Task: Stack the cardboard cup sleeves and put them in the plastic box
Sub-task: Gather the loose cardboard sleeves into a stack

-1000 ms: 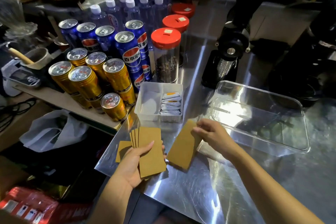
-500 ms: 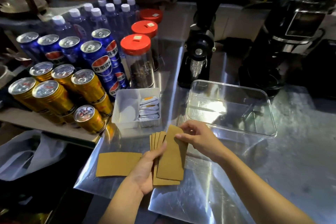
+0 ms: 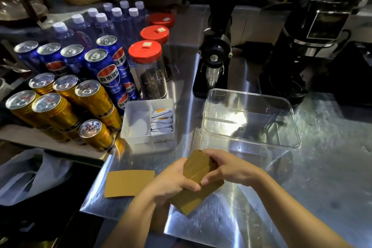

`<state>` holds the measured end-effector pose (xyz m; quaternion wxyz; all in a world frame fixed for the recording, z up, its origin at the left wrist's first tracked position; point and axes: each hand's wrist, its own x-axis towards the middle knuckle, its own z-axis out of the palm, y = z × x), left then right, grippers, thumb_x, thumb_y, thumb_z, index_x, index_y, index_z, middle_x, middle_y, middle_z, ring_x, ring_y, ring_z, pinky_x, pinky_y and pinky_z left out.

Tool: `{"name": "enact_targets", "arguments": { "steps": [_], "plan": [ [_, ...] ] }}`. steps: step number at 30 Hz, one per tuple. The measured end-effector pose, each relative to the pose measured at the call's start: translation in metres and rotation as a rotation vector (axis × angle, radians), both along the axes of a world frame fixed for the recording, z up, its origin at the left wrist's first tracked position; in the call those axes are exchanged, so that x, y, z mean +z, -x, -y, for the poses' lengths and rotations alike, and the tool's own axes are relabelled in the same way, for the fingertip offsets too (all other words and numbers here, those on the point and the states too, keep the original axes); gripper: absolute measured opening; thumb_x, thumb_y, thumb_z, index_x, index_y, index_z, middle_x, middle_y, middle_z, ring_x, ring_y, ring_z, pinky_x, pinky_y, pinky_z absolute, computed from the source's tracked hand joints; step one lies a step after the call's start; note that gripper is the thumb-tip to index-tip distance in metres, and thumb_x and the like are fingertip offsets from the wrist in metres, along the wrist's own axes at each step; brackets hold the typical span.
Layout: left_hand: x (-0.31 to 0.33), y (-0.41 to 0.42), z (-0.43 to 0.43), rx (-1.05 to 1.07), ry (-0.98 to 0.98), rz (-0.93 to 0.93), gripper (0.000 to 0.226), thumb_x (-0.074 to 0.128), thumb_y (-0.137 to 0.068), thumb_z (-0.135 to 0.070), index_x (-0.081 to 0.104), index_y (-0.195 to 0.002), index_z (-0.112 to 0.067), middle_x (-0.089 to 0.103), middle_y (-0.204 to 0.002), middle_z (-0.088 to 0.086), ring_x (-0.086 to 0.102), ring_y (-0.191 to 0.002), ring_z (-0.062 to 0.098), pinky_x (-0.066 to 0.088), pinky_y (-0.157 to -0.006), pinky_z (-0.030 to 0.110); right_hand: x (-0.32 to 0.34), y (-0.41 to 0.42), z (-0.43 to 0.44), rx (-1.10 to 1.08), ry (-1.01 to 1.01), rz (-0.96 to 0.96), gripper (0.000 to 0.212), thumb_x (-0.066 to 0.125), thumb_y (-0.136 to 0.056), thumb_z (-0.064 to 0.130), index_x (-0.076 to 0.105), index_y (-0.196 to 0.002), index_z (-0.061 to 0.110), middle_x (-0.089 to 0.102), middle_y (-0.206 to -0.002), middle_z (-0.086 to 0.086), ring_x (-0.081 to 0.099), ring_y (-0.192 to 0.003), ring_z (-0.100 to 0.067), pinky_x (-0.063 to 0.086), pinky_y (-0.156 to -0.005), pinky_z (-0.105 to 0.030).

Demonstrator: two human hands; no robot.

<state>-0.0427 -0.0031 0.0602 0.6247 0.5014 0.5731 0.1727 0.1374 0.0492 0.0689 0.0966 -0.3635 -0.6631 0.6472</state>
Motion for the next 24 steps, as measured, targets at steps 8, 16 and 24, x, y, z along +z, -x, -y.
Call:
{"name": "enact_targets", "arguments": {
  "steps": [8,16,24],
  "plan": [
    [0.002,-0.006,-0.010,-0.248,-0.162,-0.474,0.037,0.068,-0.073,-0.036,0.040,-0.094,-0.025,0.054,-0.082,-0.007,0.055,-0.074,0.009,0.041,-0.056,0.025,-0.019,-0.006,0.011,-0.146,-0.135,-0.013,0.031,0.070,-0.073,-0.004,0.058,-0.088,0.019,0.061,-0.080,0.006,0.058,-0.077,-0.002,0.050,-0.070,-0.017],
    [-0.012,-0.010,-0.020,-0.043,-0.448,-0.671,0.025,0.064,-0.070,-0.024,0.042,-0.081,-0.028,0.067,-0.084,0.000,0.061,-0.077,0.023,0.045,-0.065,0.035,-0.048,-0.019,0.019,-0.481,-0.420,0.009,0.036,0.069,-0.068,-0.005,0.055,-0.075,0.027,0.058,-0.067,0.010,0.052,-0.061,0.006,0.041,-0.057,-0.007],
    [-0.043,-0.020,-0.009,0.472,-0.233,0.167,0.027,0.065,-0.075,0.009,0.058,-0.098,-0.003,0.061,-0.089,0.011,0.058,-0.079,0.016,0.049,-0.064,0.011,-0.067,-0.026,0.022,-0.703,-0.329,-0.085,0.037,0.069,-0.067,-0.006,0.059,-0.075,0.030,0.065,-0.069,0.021,0.055,-0.061,0.007,0.042,-0.059,-0.005]
  ]
}}
